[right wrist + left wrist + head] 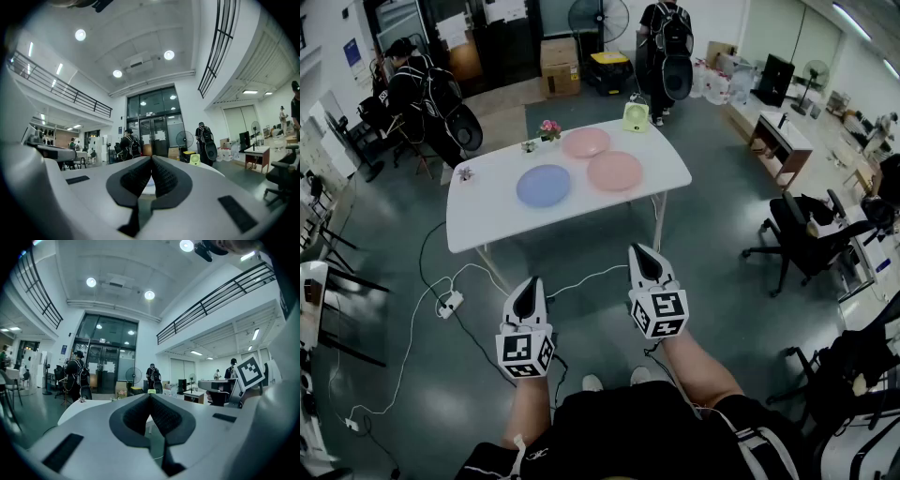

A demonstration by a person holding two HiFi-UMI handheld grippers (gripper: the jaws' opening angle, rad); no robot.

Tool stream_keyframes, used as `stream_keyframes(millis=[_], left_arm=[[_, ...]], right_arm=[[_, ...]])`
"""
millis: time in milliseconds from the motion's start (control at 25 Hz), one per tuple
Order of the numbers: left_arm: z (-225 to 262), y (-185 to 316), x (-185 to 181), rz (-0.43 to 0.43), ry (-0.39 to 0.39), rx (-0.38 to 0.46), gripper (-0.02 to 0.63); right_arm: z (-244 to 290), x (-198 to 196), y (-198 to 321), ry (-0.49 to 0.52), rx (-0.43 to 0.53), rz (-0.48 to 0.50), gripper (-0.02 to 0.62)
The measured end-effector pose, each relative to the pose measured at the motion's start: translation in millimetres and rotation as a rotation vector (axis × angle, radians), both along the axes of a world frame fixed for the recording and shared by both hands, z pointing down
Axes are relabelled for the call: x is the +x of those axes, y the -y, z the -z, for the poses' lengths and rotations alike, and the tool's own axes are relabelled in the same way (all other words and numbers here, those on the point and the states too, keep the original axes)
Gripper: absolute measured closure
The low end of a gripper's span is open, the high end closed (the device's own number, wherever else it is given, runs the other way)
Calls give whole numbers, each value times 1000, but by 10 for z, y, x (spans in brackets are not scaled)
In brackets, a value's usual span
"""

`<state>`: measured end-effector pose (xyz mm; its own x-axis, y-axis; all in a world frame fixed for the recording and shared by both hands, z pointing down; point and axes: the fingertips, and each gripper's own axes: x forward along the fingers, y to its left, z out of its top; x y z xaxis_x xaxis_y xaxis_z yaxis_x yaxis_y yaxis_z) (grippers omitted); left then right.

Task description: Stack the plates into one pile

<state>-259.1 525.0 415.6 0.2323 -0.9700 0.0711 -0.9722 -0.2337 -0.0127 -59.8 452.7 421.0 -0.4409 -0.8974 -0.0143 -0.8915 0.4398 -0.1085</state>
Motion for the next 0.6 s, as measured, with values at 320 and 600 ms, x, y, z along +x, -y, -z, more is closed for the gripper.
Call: stream_keyframes(millis=[320, 600], left_arm=[[16, 80, 252, 0, -17, 4, 595], [24, 243, 30, -6, -19, 7, 595]], right_arm=[[-47, 195, 42, 3, -15, 3, 580], [-53, 15, 155, -6, -18, -15, 580]])
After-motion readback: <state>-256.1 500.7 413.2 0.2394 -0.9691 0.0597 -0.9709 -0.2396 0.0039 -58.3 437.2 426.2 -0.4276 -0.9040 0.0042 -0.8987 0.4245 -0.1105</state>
